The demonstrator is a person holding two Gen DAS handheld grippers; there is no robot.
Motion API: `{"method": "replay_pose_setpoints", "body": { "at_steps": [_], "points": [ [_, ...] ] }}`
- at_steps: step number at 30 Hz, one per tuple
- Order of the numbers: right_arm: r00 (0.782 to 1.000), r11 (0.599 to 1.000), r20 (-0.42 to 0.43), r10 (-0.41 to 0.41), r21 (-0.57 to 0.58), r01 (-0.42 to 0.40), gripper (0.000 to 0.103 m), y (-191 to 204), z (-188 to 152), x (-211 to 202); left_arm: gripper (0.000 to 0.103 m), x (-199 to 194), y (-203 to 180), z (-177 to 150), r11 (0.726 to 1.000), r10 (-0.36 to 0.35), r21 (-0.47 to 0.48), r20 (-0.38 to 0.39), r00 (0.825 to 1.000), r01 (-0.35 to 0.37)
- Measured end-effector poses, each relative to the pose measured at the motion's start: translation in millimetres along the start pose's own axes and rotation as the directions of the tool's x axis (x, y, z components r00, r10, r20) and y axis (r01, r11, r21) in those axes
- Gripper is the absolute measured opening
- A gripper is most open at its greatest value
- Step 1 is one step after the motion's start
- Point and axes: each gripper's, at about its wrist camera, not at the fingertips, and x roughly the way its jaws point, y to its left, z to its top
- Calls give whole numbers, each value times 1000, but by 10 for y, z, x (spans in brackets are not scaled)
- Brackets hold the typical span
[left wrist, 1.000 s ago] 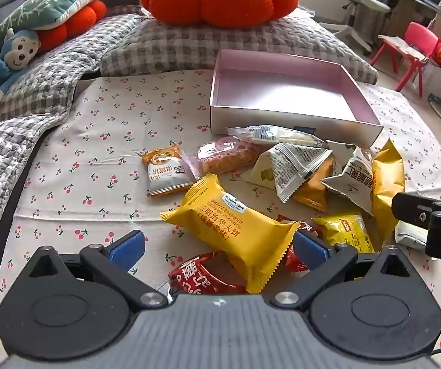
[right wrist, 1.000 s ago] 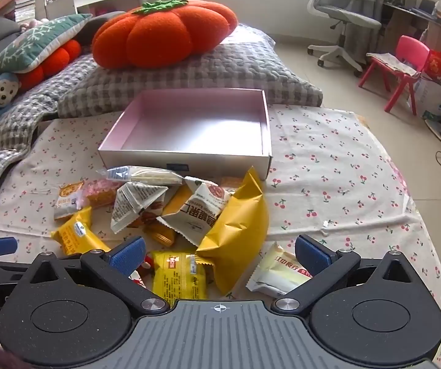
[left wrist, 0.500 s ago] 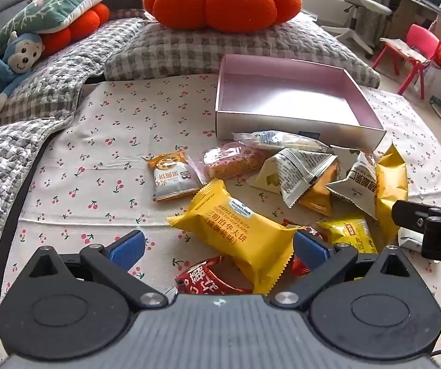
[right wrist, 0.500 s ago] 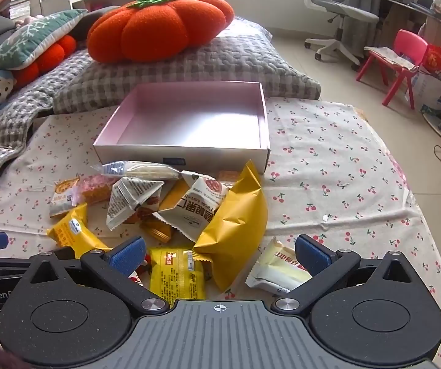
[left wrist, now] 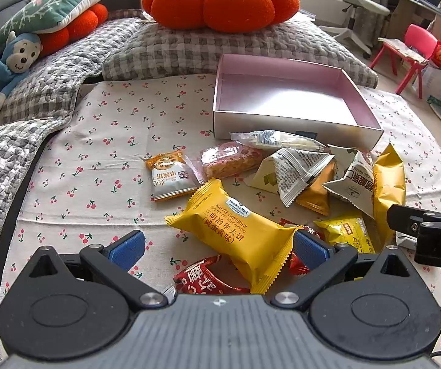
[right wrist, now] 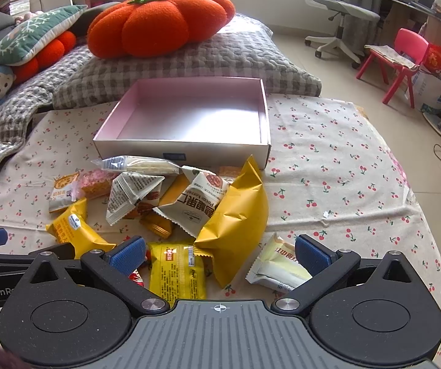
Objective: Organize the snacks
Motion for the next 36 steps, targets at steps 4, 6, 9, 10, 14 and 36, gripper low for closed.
{"method": "replay_pose_setpoints", "body": {
  "at_steps": [4, 6, 9, 10, 14, 36],
  "points": [
    [1000, 1000, 0, 0, 0, 0, 103, 2, 1, 2, 103, 4, -5, -1, 1000, -2, 2, -3, 1000, 2],
    [1000, 1000, -1, 0, 0, 0, 103, 2, -1, 2, 103, 5, -8, -1, 1000, -3, 3, -4, 1000, 3],
    [1000, 1000, -1, 1, -1, -1, 103, -1, -3, 4, 103, 4, -10, -3, 1000, -3, 3, -4, 1000, 3],
    [1000, 1000, 0, 1, -2, -1, 103, -1, -5, 4, 103, 4, -10, -4, 1000, -3, 3, -4, 1000, 3],
    [1000, 1000, -2, 0, -1, 0, 103, 0, -7, 3, 103, 5, -12, -5, 1000, -3, 3, -4, 1000, 3],
    [1000, 1000, -2, 0, 2, 0, 103, 1, 2, 5, 103, -23, 4, 5, 1000, -12, -2, -1, 1000, 12]
  ]
}}
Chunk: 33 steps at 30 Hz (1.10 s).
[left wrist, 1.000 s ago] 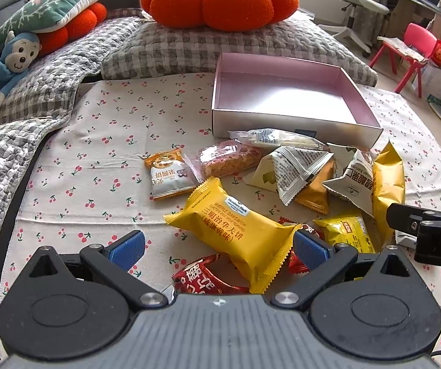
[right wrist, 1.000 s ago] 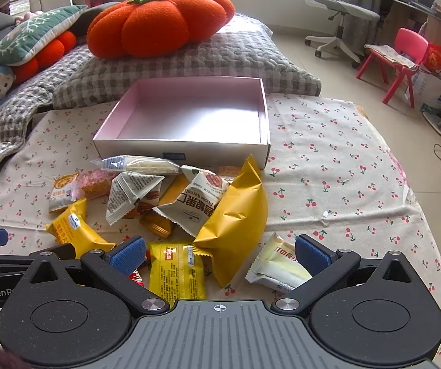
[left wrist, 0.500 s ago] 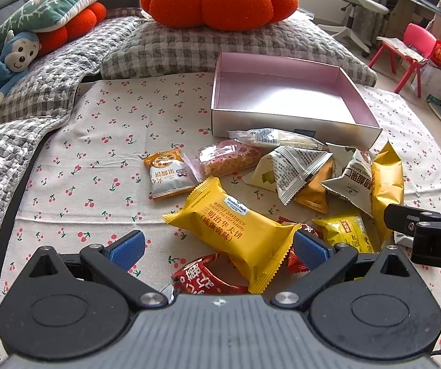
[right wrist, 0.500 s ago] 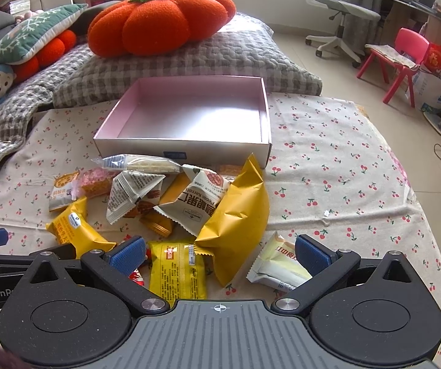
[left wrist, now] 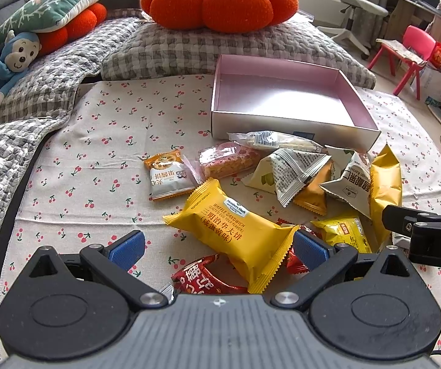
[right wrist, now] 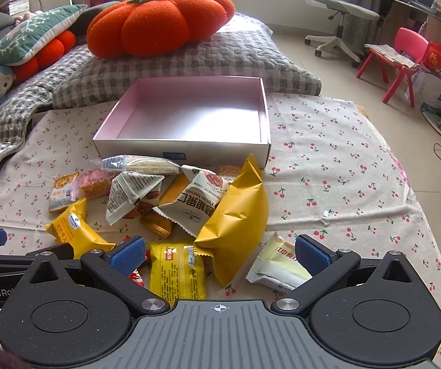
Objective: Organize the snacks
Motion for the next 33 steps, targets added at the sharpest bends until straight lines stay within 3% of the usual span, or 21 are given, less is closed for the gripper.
{"method": "replay_pose_setpoints", "body": {
  "at_steps": [33],
  "points": [
    [1000, 1000, 16, 10, -11, -10, 103, 23, 32, -56, 103, 9, 48, 27, 1000, -7, -4, 5, 1000, 7]
  ]
}}
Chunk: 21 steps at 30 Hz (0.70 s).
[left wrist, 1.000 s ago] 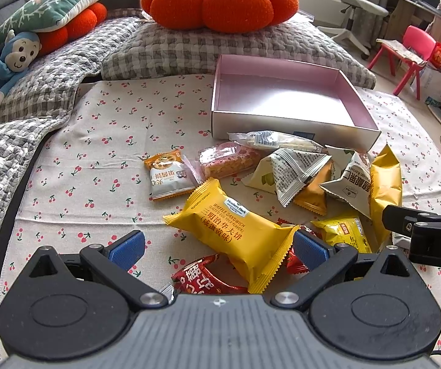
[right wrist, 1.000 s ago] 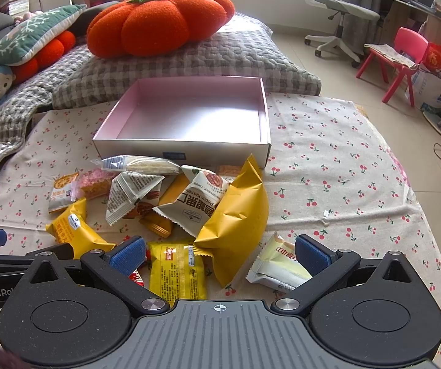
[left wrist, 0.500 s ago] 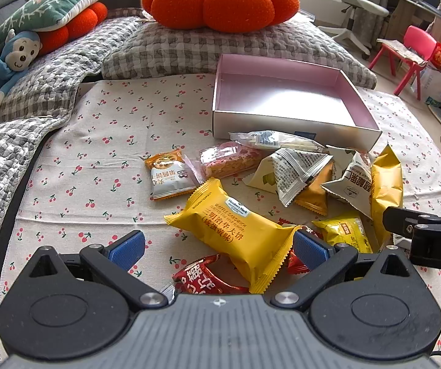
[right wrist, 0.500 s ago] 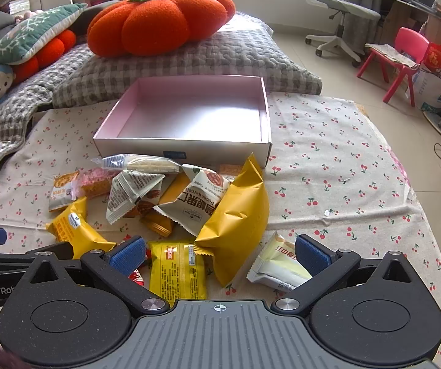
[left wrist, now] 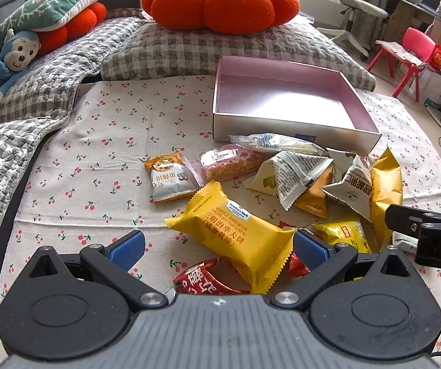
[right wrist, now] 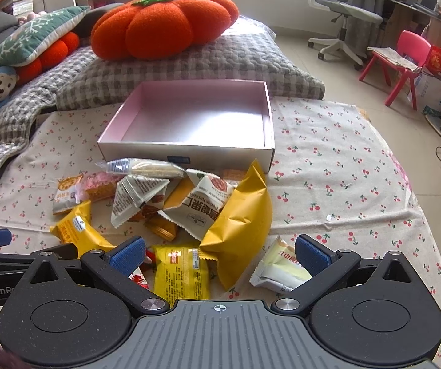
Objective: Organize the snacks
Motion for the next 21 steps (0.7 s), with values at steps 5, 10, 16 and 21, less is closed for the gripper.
{"method": "replay_pose_setpoints", "body": {
  "at_steps": [5, 10, 16, 21],
  "points": [
    [1000, 1000, 8, 17, -8, -17, 103, -17, -9, -47, 103, -25, 13, 0, 1000, -8, -1, 2, 1000, 8],
    [997, 997, -35, 68, 29, -67, 103, -81, -13, -23, 103, -59, 12, 2, 1000, -22, 5, 13, 1000, 22],
    [994, 997, -76, 78, 32, -76, 103, -122, 24, -32, 103, -107, 24, 13, 998, -67, 10, 21, 998, 67],
    [992, 996, -97, 83, 43, -79, 103, -176, 89, -23, 103, -86, 18, 16, 995, -92, 30, 18, 996, 92]
  ]
}}
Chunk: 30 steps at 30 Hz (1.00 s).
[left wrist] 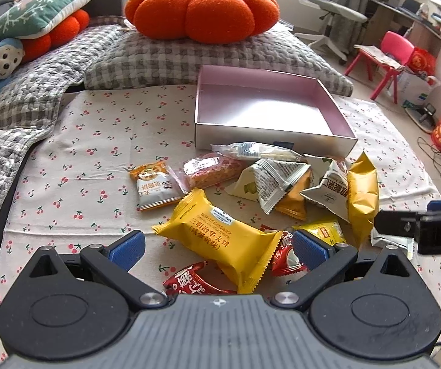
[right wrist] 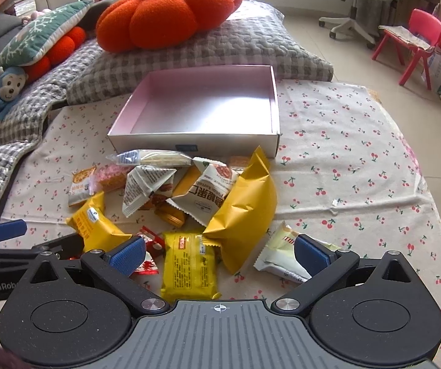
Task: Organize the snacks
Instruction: 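Grasp the yellow biscuit pack with left tool while right tool grasps yellow pillow pack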
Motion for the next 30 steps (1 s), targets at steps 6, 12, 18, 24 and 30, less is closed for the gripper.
{"method": "replay_pose_setpoints", "body": {
  "at_steps": [6, 12, 18, 24, 30],
  "points": [
    [999, 999, -6, 32, 31, -32, 103, -68, -3, 78, 103, 52, 21, -18, 999, -32, 15, -23, 999, 33],
    [998, 996, 4, 61, 62, -61, 101, -147, -32, 145, 103, 107, 84, -53, 998, -68, 6, -58, 996, 68],
    [996, 995, 82, 44, 88, -51, 102, -295, -45, 140, 100, 186, 239, -85, 994, -107, -28, -83, 991, 106],
    [995, 992, 72, 71, 98, -78, 102, -434, -88, 236, 91, 296, 406, -135, 978, -208, -9, -73, 975, 208],
    [985, 981, 36, 169, 92, -171, 102, -444, -170, 262, 87, 361, 531, -208, 960, -275, 48, -39, 961, 277]
  ]
}}
